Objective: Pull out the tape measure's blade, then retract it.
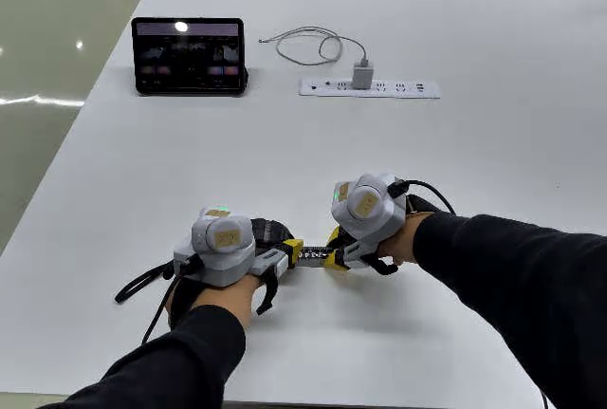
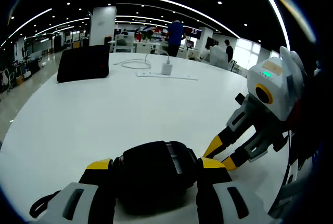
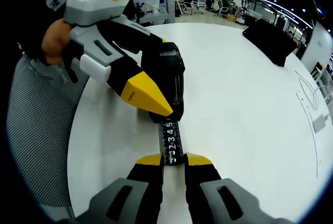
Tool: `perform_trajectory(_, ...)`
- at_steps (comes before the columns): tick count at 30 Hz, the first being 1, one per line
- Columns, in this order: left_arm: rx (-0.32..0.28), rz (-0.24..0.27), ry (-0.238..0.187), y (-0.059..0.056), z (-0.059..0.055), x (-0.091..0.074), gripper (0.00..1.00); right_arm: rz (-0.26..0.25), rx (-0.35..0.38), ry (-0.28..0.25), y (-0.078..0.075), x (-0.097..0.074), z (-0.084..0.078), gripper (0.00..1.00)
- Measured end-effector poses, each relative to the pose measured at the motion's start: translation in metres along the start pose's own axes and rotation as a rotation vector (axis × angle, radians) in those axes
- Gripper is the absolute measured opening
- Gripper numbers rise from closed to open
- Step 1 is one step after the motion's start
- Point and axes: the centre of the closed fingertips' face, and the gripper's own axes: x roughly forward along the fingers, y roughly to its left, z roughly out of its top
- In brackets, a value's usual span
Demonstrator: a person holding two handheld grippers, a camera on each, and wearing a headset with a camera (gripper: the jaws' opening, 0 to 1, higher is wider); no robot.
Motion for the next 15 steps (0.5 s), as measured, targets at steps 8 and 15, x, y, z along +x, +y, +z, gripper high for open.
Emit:
perform_trajectory(8, -0.003, -0.003, 0.0, 0.0, 0.001, 0.0, 0.59, 0.004, -0.001, -0.004, 0.001, 0.003, 0.005, 0.11)
perform_trajectory(15, -0.005, -0.008, -0.002, 0.0, 0.001, -0.001, 0.59, 0.003, 0.017, -0.026, 0.002, 0.006, 0.01, 0.11)
